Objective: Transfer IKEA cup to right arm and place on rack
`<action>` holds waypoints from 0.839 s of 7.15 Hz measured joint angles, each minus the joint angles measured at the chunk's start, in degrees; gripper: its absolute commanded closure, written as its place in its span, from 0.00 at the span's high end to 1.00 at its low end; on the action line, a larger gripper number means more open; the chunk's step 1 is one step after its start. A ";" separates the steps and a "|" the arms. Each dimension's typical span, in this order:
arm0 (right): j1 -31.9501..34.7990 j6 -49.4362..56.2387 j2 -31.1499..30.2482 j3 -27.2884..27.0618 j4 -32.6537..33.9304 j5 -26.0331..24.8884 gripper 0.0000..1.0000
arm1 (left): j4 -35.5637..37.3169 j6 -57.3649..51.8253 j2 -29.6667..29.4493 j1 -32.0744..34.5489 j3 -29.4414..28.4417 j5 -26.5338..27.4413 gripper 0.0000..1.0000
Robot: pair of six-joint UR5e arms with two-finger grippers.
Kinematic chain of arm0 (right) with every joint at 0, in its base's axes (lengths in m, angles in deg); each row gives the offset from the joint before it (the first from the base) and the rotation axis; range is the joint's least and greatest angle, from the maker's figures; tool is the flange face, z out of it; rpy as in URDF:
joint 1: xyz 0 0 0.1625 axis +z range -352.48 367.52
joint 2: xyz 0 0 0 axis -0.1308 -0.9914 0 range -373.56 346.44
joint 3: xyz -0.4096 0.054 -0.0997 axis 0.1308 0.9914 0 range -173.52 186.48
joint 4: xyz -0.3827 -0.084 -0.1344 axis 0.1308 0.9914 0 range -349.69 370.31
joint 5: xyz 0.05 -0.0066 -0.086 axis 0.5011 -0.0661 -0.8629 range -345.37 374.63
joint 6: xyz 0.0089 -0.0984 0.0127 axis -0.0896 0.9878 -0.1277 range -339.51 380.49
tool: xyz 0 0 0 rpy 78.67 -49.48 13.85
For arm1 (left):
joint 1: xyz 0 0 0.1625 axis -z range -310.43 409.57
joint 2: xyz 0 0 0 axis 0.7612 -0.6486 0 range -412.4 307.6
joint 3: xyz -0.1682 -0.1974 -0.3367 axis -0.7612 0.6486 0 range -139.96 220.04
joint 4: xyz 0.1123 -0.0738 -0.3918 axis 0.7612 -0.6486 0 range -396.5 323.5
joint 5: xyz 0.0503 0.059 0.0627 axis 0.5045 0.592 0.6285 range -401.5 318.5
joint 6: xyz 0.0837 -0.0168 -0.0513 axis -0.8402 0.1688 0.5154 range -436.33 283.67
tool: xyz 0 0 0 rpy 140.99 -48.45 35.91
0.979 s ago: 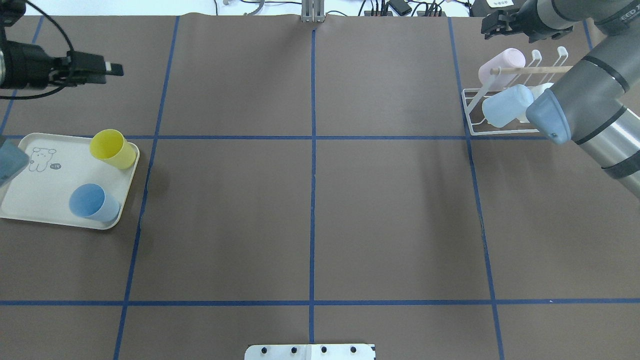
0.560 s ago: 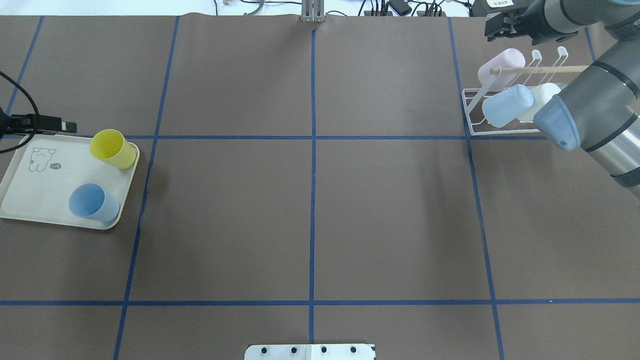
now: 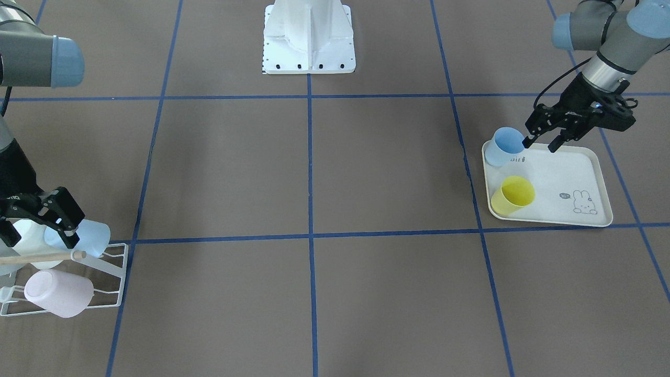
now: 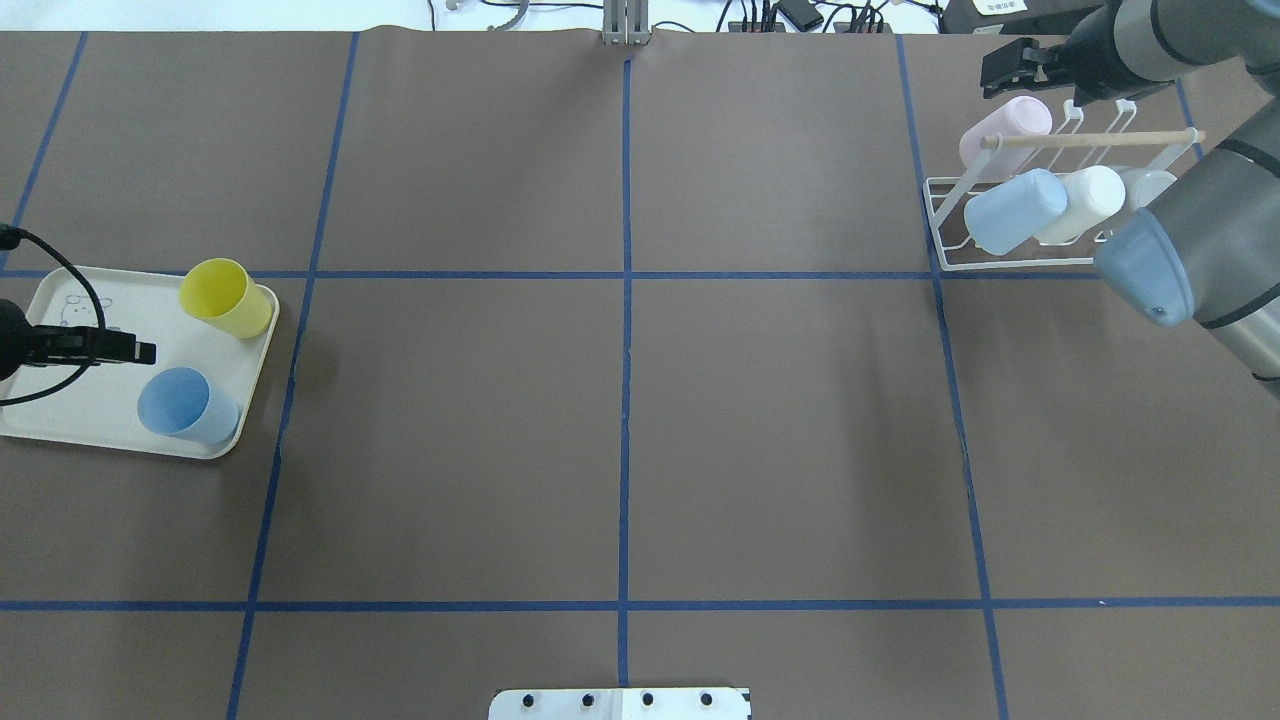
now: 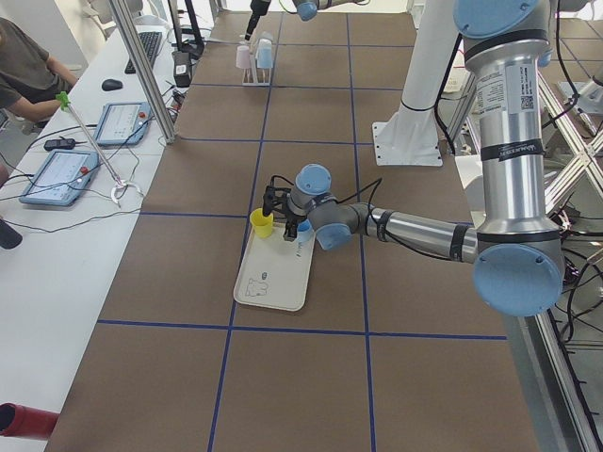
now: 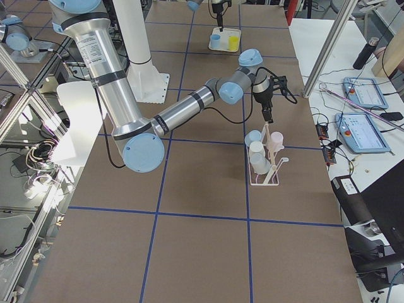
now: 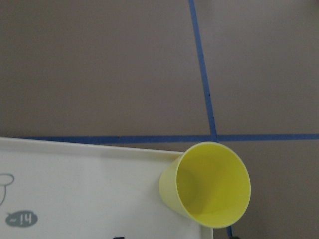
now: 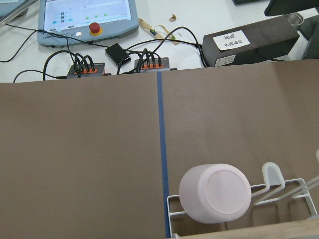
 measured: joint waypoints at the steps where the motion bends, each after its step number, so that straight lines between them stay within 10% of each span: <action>1: -0.02 0.00 -0.16 -0.90 1.11 0.12 1.00 | 0.98 -0.01 0.84 -1.36 0.77 0.24 0.76; 6: -0.03 0.02 -0.36 -1.38 1.92 0.23 1.00 | 1.97 0.02 0.26 -4.85 -0.86 0.33 0.72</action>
